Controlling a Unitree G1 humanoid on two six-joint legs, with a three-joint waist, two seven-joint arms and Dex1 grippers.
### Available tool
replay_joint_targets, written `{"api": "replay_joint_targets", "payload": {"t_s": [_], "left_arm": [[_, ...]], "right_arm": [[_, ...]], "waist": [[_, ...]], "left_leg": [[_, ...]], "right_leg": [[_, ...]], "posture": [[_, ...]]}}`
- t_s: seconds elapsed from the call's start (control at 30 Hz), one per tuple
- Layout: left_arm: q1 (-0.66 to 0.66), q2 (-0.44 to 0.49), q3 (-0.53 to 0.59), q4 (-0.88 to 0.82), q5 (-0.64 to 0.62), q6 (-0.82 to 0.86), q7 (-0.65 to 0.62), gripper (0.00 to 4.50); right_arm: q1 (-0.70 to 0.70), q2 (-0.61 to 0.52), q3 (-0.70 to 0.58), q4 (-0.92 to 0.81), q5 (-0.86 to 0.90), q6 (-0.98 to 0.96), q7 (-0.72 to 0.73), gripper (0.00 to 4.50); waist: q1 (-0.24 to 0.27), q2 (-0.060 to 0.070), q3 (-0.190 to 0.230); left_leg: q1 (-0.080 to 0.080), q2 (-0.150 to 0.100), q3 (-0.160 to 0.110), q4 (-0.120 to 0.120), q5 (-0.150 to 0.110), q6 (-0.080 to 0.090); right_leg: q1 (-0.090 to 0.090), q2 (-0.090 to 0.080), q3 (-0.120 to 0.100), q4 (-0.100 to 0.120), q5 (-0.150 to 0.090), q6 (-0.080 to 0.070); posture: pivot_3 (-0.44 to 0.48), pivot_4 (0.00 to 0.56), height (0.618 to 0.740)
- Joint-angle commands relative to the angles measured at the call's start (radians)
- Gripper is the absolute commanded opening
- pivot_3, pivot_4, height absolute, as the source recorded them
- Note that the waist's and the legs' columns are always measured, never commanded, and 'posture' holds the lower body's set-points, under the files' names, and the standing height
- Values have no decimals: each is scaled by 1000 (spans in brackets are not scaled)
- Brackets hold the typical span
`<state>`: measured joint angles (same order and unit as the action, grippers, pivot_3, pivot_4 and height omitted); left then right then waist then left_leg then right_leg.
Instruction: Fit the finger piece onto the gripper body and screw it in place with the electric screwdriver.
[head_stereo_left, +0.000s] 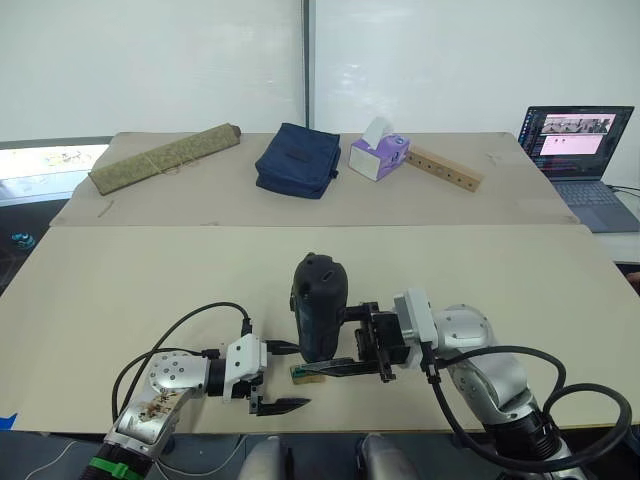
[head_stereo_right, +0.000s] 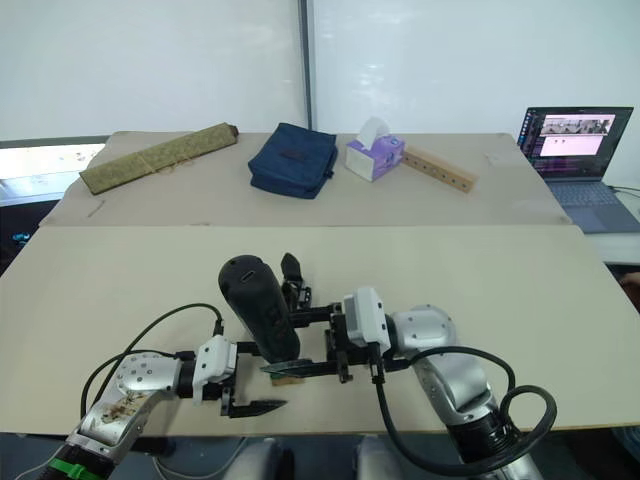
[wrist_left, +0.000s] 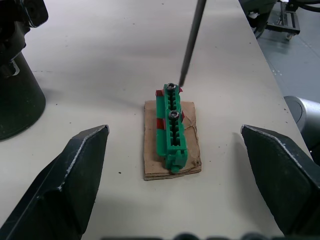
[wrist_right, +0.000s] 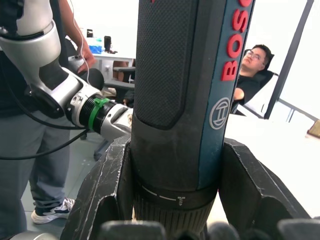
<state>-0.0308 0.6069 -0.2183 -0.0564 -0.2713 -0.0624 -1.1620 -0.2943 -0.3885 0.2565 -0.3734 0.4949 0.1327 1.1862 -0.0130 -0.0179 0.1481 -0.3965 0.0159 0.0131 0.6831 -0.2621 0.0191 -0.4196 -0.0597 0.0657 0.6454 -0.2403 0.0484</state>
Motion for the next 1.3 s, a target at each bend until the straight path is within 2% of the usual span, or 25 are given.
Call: {"api": "replay_joint_targets", "payload": {"t_s": [0.03, 1.3], "left_arm": [[10, 0, -19, 2, 17, 21, 3, 4500], [22, 6, -17, -5, 13, 26, -6, 4500]], "right_arm": [[-15, 5, -33, -23, 37, -26, -5, 1945], [2, -20, -26, -5, 19, -32, -4, 1945]], "waist": [[0, 0, 0], [-1, 0, 0]], "left_leg": [[0, 0, 0, 0, 0, 0], [0, 0, 0, 0, 0, 0]], "right_leg": [[0, 0, 0, 0, 0, 0], [0, 0, 0, 0, 0, 0]], "posture": [[0, 150, 740], [0, 150, 740]]}}
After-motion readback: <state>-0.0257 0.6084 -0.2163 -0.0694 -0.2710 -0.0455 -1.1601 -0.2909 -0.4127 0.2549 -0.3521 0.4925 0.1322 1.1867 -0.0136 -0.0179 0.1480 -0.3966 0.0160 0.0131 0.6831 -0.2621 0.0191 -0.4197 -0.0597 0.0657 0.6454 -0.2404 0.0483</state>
